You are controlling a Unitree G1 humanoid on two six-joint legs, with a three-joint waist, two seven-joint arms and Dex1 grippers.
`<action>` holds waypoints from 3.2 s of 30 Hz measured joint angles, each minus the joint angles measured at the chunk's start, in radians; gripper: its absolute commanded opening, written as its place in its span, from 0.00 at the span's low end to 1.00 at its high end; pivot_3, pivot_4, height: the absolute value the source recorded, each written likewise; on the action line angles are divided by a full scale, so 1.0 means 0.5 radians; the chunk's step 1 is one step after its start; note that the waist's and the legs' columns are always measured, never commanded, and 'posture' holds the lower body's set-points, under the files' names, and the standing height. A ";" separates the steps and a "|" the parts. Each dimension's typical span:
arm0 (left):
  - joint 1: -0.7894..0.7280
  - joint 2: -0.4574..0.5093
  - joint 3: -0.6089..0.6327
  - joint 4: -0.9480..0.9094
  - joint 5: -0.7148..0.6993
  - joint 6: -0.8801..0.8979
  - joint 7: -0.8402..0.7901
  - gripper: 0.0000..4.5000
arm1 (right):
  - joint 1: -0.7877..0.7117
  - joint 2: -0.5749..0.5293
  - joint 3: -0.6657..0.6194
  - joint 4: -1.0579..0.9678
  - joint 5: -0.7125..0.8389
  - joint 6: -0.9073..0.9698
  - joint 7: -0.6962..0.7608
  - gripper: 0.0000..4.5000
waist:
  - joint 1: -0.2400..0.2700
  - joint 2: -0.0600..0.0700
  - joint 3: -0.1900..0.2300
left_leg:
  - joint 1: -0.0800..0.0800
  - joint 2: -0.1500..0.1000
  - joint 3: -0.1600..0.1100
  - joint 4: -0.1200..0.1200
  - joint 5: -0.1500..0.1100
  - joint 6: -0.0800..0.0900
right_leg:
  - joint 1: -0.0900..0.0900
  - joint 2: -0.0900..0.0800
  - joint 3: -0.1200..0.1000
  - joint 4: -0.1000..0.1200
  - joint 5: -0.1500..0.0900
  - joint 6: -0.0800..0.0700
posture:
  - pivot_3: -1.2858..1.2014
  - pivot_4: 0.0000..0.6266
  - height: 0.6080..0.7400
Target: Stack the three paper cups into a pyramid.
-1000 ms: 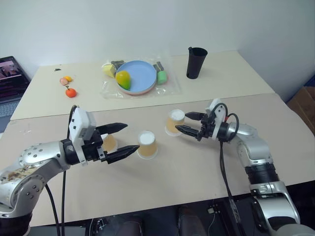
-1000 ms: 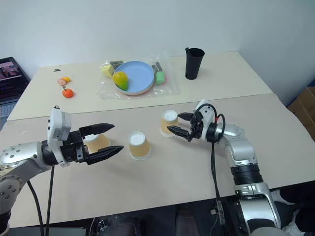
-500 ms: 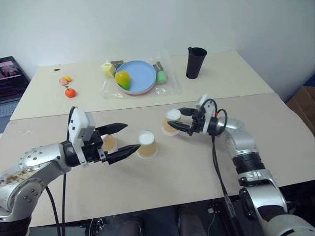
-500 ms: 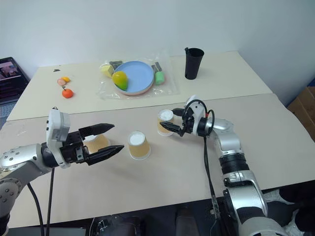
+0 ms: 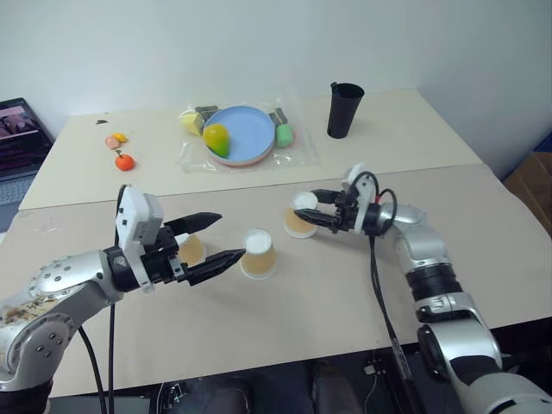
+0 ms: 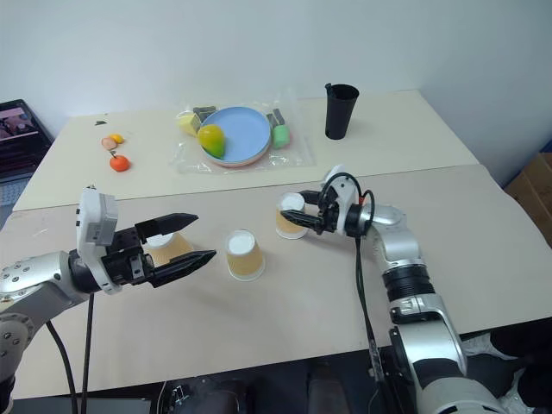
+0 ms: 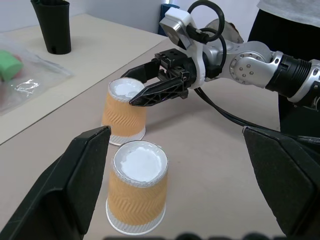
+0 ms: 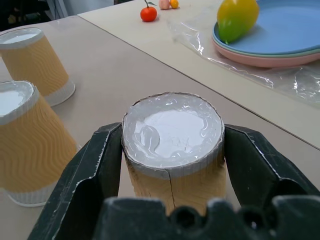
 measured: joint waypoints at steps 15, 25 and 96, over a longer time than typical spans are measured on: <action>0.113 0.056 0.090 -0.078 -0.067 0.004 0.011 1.00 | 0.311 -0.272 -0.006 -0.744 0.407 0.634 0.301 0.62 | -0.007 0.000 0.000 | 0.003 0.018 0.008 0.000 -0.001 0.001 | 0.001 0.016 0.002 -0.001 0.005 -0.008 | 0.52 0.24 0.96; 0.146 0.091 0.158 -0.103 -0.093 0.003 0.048 1.00 | 0.313 -0.115 0.112 -0.741 0.381 0.563 0.290 0.62 | 0.008 0.000 0.000 | 0.003 0.018 0.009 0.000 -0.001 0.001 | 0.000 0.016 0.002 -0.003 0.005 -0.008 | 0.52 0.24 0.96; 0.474 -0.304 0.464 0.247 0.557 -0.443 0.200 1.00 | 0.606 -0.515 -0.007 -1.336 0.602 0.746 0.237 0.99 | 0.028 -0.002 0.000 | 0.007 0.023 0.014 0.000 -0.002 0.002 | 0.004 0.020 0.003 -0.007 0.007 -0.010 | 0.52 0.24 0.96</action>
